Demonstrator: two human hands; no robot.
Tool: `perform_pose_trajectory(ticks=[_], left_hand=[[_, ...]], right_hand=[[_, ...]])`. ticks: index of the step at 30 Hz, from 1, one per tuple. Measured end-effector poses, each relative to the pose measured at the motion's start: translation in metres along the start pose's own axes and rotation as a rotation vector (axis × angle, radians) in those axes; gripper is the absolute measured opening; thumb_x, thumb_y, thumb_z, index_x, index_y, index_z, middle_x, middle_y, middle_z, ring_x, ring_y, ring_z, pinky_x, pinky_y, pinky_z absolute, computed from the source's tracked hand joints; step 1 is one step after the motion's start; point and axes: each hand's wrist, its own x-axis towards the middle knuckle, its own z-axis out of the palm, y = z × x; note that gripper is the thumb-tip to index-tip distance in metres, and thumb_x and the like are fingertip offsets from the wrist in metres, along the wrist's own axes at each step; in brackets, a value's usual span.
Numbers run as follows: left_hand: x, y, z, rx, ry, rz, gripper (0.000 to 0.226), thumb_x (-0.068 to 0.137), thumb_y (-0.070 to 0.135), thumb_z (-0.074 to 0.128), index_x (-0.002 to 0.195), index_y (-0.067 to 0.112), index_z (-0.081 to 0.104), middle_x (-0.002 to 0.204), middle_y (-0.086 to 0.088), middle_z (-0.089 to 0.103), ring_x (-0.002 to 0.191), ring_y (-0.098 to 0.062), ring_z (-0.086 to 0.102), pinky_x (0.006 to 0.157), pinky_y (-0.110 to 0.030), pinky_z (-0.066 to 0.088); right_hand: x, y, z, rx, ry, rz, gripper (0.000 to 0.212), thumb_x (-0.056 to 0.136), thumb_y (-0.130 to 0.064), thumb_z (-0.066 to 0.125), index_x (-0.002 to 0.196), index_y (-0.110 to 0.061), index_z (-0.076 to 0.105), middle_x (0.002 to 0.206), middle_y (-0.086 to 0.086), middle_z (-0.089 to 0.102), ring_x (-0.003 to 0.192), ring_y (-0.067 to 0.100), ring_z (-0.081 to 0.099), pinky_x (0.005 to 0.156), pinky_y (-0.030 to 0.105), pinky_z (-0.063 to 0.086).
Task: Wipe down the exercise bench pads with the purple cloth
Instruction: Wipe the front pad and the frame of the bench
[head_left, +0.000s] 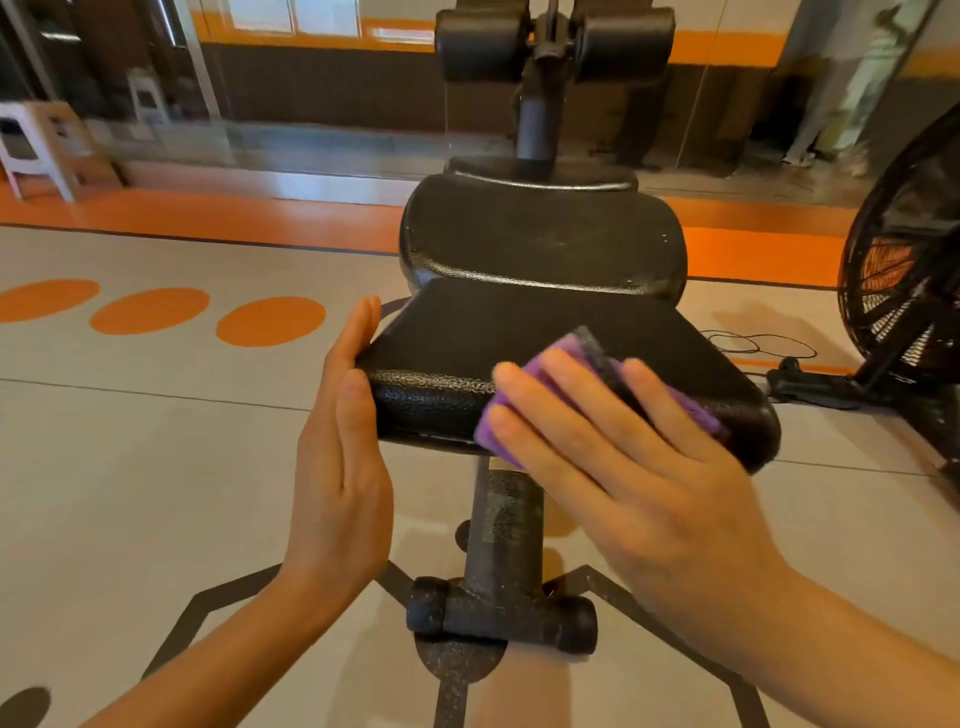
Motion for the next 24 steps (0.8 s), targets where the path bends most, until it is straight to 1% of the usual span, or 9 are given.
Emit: perform_pose_trajectory(ticks=[3, 6, 8, 11, 12, 15, 18, 21, 24], left_hand=[[0.0, -0.001, -0.002, 0.046, -0.013, 0.01, 0.057, 0.1, 0.039, 0.018, 0.152, 0.018, 0.027, 0.152, 0.011, 0.039, 0.132, 0.014, 0.037, 0.1, 0.0, 0.033], [0.003, -0.001, -0.007, 0.127, -0.001, 0.036, 0.055, 0.101, 0.038, 0.02, 0.153, 0.022, 0.023, 0.152, 0.02, 0.031, 0.131, 0.024, 0.029, 0.102, 0.003, 0.026], [0.007, 0.004, -0.01, 0.238, -0.005, 0.131, 0.054, 0.101, 0.035, 0.021, 0.154, 0.024, 0.02, 0.154, 0.025, 0.025, 0.139, 0.017, 0.022, 0.113, -0.005, 0.02], [0.015, 0.025, 0.001, 0.48, -0.123, 0.383, 0.057, 0.1, 0.026, 0.022, 0.155, 0.017, 0.016, 0.162, 0.012, 0.015, 0.151, -0.007, 0.01, 0.124, -0.029, 0.01], [0.018, 0.034, 0.009, 0.563, -0.172, 0.468, 0.055, 0.101, 0.026, 0.021, 0.155, 0.015, 0.015, 0.163, 0.006, 0.015, 0.152, -0.012, 0.008, 0.125, -0.033, 0.008], [0.021, 0.052, 0.035, 0.712, -0.279, 0.624, 0.053, 0.105, 0.031, 0.02, 0.154, 0.012, 0.012, 0.162, -0.002, 0.013, 0.152, -0.015, 0.005, 0.125, -0.032, 0.004], [0.019, 0.058, 0.05, 0.755, -0.364, 0.601, 0.055, 0.104, 0.038, 0.019, 0.154, 0.014, 0.016, 0.162, -0.001, 0.017, 0.152, -0.014, 0.008, 0.124, -0.03, 0.005], [0.019, 0.061, 0.056, 0.87, -0.41, 0.622, 0.056, 0.104, 0.039, 0.019, 0.152, 0.013, 0.027, 0.159, -0.003, 0.026, 0.151, -0.016, 0.015, 0.124, -0.029, 0.008], [0.022, 0.072, 0.072, 0.916, -0.433, 0.63, 0.055, 0.103, 0.039, 0.021, 0.15, 0.013, 0.033, 0.157, -0.002, 0.031, 0.149, -0.016, 0.02, 0.124, -0.029, 0.01]], right_hand=[[0.022, -0.014, 0.008, 0.018, 0.032, -0.054, 0.054, 0.102, -0.009, -0.001, 0.152, -0.013, 0.019, 0.16, 0.006, 0.019, 0.148, 0.027, 0.018, 0.122, 0.042, 0.01], [-0.025, 0.02, 0.009, 0.004, -0.011, -0.029, 0.052, 0.103, -0.008, 0.006, 0.153, -0.015, 0.015, 0.161, 0.003, 0.012, 0.15, 0.025, 0.011, 0.123, 0.041, 0.005], [-0.066, 0.043, 0.003, -0.017, -0.03, 0.077, 0.05, 0.104, -0.008, 0.013, 0.153, -0.016, 0.014, 0.161, 0.002, 0.012, 0.15, 0.025, 0.009, 0.123, 0.04, 0.004], [-0.07, 0.041, 0.0, 0.014, 0.017, 0.189, 0.049, 0.103, -0.009, 0.021, 0.152, -0.015, 0.018, 0.16, 0.001, 0.013, 0.15, 0.025, 0.011, 0.123, 0.04, 0.005], [-0.057, 0.032, 0.003, 0.036, 0.057, 0.182, 0.047, 0.104, -0.011, 0.021, 0.15, -0.015, 0.02, 0.159, 0.001, 0.016, 0.149, 0.026, 0.015, 0.123, 0.039, 0.006], [-0.028, 0.015, 0.007, 0.07, 0.139, 0.108, 0.041, 0.106, -0.016, 0.019, 0.147, -0.014, 0.024, 0.155, 0.005, 0.021, 0.146, 0.025, 0.023, 0.122, 0.039, 0.011], [-0.052, 0.027, 0.012, 0.105, 0.096, 0.136, 0.042, 0.107, -0.016, 0.018, 0.149, -0.015, 0.018, 0.158, 0.001, 0.016, 0.148, 0.023, 0.017, 0.123, 0.039, 0.009], [-0.087, 0.032, 0.015, 0.336, 0.117, 0.332, 0.047, 0.106, -0.027, 0.021, 0.151, -0.019, 0.015, 0.161, -0.006, 0.014, 0.149, 0.017, 0.016, 0.122, 0.029, 0.014], [-0.078, 0.033, -0.002, 0.991, 0.335, 0.79, 0.045, 0.101, -0.029, 0.035, 0.145, -0.036, 0.03, 0.149, -0.031, 0.029, 0.137, -0.009, 0.031, 0.107, 0.005, 0.028]])
